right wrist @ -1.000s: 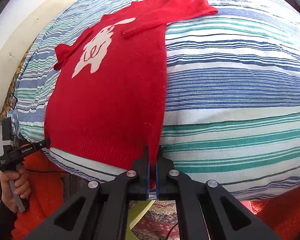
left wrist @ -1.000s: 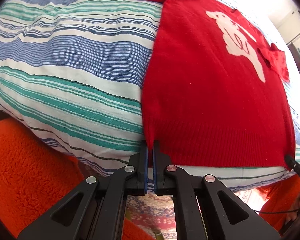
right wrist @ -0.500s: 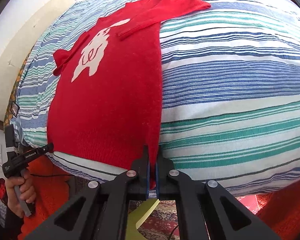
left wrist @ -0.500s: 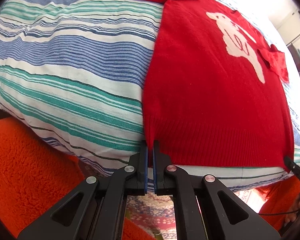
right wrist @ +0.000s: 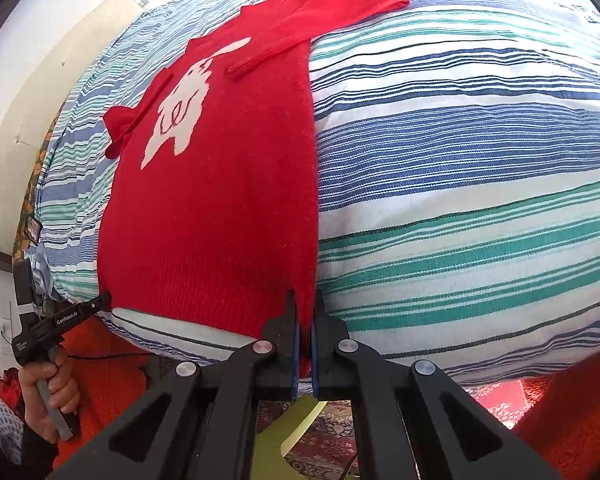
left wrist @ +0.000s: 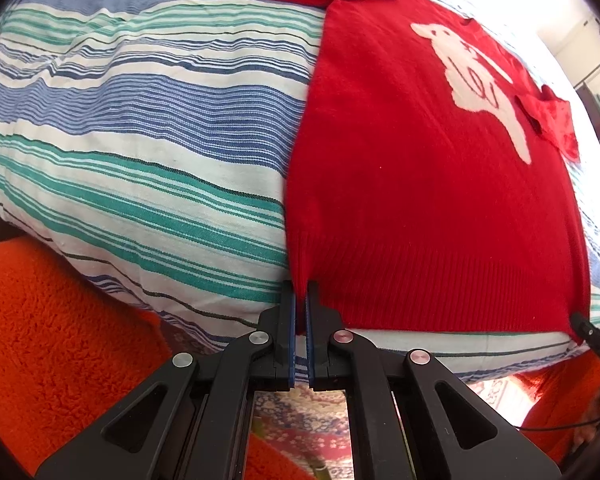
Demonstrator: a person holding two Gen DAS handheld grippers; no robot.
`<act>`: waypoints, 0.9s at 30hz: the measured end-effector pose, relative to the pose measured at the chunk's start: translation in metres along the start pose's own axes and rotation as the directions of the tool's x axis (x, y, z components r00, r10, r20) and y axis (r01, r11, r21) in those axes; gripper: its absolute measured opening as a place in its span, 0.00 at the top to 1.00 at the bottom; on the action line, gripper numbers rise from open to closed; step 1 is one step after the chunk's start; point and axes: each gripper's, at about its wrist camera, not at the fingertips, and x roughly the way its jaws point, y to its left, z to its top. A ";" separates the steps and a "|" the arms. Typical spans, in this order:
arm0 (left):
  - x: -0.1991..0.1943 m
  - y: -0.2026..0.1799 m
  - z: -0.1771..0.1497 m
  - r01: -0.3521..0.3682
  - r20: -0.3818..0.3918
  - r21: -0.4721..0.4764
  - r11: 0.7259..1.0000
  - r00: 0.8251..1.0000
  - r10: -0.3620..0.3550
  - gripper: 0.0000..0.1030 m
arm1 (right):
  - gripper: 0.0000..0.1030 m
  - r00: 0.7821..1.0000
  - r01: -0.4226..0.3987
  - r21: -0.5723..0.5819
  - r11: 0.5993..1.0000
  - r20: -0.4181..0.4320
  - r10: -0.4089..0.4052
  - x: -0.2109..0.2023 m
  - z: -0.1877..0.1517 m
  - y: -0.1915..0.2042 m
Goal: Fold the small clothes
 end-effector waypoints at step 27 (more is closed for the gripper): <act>0.000 -0.001 0.002 -0.013 0.000 -0.001 1.000 1.000 0.013 0.99 | 0.97 1.000 -0.003 0.026 1.000 -0.001 0.003 0.001 -0.001 -0.002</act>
